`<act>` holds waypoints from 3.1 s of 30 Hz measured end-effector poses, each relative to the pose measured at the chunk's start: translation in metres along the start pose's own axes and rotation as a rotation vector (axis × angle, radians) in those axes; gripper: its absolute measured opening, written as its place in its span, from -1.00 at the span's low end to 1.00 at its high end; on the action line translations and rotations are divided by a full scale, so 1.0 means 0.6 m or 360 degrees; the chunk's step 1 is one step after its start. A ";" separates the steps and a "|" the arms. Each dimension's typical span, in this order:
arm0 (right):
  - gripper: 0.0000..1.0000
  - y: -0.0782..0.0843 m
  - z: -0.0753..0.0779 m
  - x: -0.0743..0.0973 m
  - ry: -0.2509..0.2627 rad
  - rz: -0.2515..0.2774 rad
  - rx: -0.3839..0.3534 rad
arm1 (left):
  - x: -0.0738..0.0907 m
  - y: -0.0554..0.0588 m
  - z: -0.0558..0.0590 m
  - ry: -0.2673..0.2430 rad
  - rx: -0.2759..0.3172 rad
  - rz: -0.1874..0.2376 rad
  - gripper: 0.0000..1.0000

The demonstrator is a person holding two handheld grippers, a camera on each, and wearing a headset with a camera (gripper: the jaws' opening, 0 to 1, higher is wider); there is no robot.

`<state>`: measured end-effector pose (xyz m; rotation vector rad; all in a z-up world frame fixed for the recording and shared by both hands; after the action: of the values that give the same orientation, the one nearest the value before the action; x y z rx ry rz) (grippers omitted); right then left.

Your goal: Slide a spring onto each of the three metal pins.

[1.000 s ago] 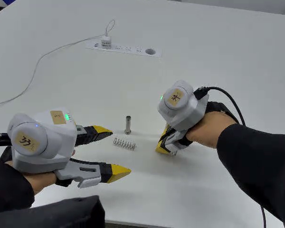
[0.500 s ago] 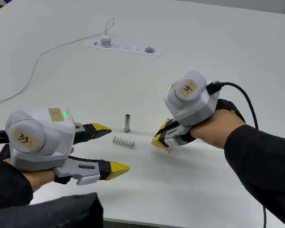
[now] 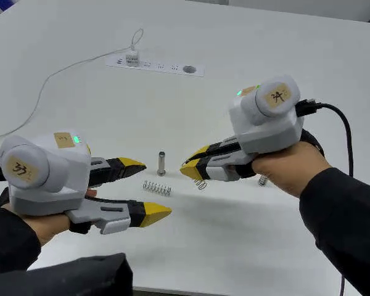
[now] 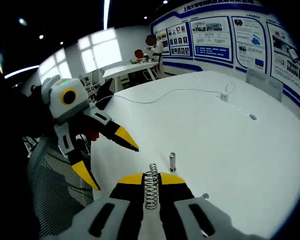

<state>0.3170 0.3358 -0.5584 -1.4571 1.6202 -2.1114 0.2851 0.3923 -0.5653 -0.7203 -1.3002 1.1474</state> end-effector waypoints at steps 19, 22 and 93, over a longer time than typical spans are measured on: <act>-0.77 -0.081 -0.059 0.038 -0.0255 0.0346 -0.0202 | -0.011 -0.063 0.010 0.0035 0.0123 0.0246 -0.23; -0.77 -0.086 -0.063 0.038 -0.0274 0.0361 -0.0200 | -0.007 -0.069 0.010 0.0031 0.0125 0.0272 -0.32; -0.77 -0.005 0.115 0.026 0.0341 0.0093 0.0019 | 0.048 0.002 -0.027 -0.0265 -0.0166 -0.0079 0.26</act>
<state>0.3598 0.2803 -0.5487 -1.1995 1.6932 -2.3067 0.2976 0.4222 -0.5590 -0.6757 -1.5192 1.1247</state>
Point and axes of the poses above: the centre of the closed fingertips' face, and the gripper's own axes: x roughly backward along the fingers, z roughly to its right, y roughly out of its underside, the point moved 2 cm from there along x, roughly backward along the fingers, and after that the axes turned 13 degrees about y, right-handed, at the moved point
